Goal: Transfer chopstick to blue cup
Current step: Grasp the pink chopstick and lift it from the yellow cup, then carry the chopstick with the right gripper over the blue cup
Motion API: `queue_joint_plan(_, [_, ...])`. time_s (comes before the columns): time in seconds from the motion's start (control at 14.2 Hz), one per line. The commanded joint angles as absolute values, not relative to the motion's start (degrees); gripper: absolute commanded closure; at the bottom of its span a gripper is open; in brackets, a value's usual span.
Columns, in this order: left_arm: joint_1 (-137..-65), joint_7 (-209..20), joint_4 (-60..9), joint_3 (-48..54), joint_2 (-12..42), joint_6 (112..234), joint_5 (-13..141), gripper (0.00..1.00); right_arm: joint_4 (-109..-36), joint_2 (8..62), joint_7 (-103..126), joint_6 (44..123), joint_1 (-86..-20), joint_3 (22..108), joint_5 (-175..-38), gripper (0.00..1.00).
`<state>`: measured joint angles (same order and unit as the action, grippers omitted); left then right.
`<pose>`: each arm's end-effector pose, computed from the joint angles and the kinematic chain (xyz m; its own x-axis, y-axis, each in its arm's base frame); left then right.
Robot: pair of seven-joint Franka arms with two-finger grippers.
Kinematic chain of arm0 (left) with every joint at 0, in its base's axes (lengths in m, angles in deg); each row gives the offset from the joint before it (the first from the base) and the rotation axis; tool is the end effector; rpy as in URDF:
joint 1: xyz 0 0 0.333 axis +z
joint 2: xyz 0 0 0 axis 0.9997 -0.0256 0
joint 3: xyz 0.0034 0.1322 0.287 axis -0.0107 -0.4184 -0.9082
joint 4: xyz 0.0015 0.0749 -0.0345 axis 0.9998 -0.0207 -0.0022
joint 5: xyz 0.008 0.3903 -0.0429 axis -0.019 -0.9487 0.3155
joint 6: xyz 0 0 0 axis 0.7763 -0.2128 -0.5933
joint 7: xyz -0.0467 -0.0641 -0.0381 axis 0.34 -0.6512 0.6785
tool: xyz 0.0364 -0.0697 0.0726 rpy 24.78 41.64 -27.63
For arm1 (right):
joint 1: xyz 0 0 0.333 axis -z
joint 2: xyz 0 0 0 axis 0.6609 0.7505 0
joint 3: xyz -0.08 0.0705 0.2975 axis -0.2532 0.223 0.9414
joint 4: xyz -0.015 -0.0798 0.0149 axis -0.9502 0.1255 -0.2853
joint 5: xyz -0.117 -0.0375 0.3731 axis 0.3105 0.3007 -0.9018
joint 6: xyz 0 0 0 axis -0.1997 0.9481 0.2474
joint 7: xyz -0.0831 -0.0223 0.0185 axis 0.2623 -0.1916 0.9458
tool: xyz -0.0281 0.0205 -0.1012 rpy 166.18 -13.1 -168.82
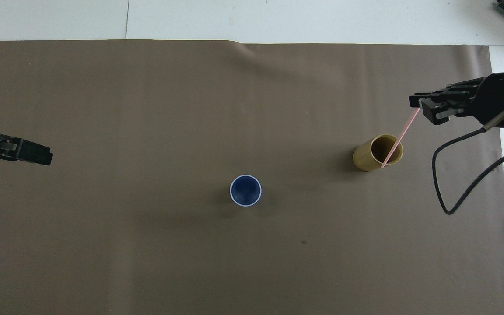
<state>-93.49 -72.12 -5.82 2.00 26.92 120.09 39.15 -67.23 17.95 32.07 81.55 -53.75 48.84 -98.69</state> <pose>0.5313 -0.0635 0.6430 0.9713 -0.2365 -0.0261 -0.2362 -0.9716 0.0124 0.5803 0.0564 0.6254 0.8283 0.3401 0.4453 0.4613 -0.8650 -0.1973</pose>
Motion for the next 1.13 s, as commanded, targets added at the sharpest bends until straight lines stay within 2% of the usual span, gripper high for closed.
queue_joint_plan(0.0, [-92.8,-72.3,-7.1,2.5,28.2,119.8,38.0,0.00,-65.7,18.9,24.1,83.0,-57.6,50.9,-98.9,1.00])
queue_joint_plan(0.14, [-92.9,-72.3,-7.1,2.5,28.2,119.9,38.0,0.00,-65.7,18.8,12.9,86.3,-64.7,50.9,-91.6,1.00])
queue_joint_plan(0.49, [-92.8,-72.3,-7.1,2.5,28.2,119.8,38.0,0.00,-65.7,21.2,0.0,92.4,-74.0,51.2,-87.0,1.00])
queue_joint_plan(0.85, [-92.8,-72.3,-7.1,2.5,28.2,119.9,38.0,0.00,-65.8,24.7,-7.3,97.8,-79.2,51.2,-81.4,1.00])
queue_joint_plan(1.06, [-92.8,-72.3,-7.1,2.5,28.2,119.9,38.0,0.00,-66.4,25.8,-8.7,99.0,-79.9,51.2,-80.4,1.00])
